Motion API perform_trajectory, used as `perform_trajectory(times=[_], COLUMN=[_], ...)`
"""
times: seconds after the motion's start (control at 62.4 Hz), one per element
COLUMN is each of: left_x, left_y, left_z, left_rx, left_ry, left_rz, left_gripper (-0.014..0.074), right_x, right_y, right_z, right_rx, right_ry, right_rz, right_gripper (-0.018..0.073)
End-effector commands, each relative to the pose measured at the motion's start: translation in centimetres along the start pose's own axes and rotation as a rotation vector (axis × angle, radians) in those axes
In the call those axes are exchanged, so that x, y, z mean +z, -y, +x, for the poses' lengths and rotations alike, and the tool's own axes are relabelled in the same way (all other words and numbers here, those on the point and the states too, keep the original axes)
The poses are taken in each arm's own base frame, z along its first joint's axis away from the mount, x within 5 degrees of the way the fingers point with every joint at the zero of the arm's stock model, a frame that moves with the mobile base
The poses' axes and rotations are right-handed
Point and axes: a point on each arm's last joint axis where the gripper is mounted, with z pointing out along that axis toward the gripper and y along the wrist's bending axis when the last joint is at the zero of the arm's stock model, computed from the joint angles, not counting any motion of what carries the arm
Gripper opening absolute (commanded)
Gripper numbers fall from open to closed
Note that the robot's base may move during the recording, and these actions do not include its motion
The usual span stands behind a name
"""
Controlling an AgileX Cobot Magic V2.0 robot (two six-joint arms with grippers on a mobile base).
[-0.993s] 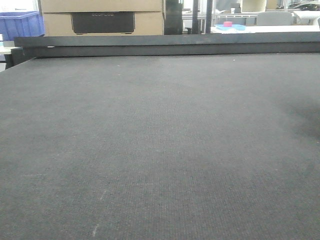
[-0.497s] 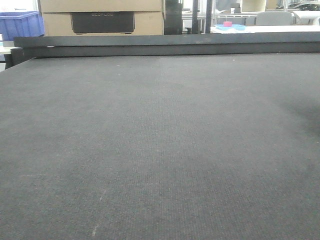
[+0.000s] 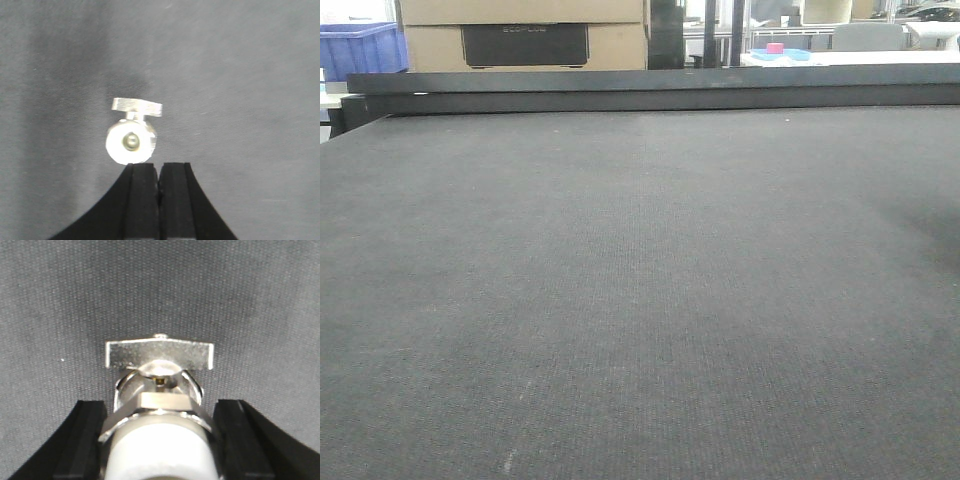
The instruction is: Place valve from conveyor to right shelf box
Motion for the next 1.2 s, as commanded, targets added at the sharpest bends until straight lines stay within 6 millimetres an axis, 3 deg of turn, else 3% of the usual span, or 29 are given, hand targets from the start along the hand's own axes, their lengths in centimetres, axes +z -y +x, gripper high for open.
perform_trajectory(times=[0.0, 0.224, 0.368, 0.513, 0.817, 1.025, 1.185], left_x=[0.2, 1.1, 2.3, 3.5, 4.2, 4.8, 7.4], left_y=[0.0, -0.2, 0.0, 0.3, -2.9, -1.8, -1.2], left_z=[-0.3, -0.6, -0.7, -1.0, -1.1, -0.8, 0.3], left_rx=[0.021, 0.040, 0.096, 0.110, 0.007, 0.054, 0.102], left_ry=[-0.001, -0.025, -0.065, -0.103, -0.130, -0.134, -0.168], left_rz=[-0.011, -0.044, -0.036, -0.022, 0.066, 0.066, 0.023], left_gripper=[-0.0048, 0.0340, 0.0456, 0.0466, 0.0466, 0.0466, 0.0466], right_x=[0.0, 0.0, 0.0, 0.0, 0.0, 0.0, 0.0], right_y=[0.2, 0.2, 0.2, 0.2, 0.2, 0.2, 0.2], right_z=[-0.1, -0.1, -0.1, -0.1, -0.2, -0.2, -0.2], right_rx=[-0.004, -0.004, -0.004, -0.004, -0.004, -0.004, -0.004], right_ry=[0.002, 0.002, 0.002, 0.002, 0.006, 0.006, 0.006], right_rz=[0.003, 0.003, 0.003, 0.003, 0.003, 0.003, 0.003], right_gripper=[-0.0162, -0.0162, -0.0162, -0.0162, -0.0162, -0.0162, -0.0162])
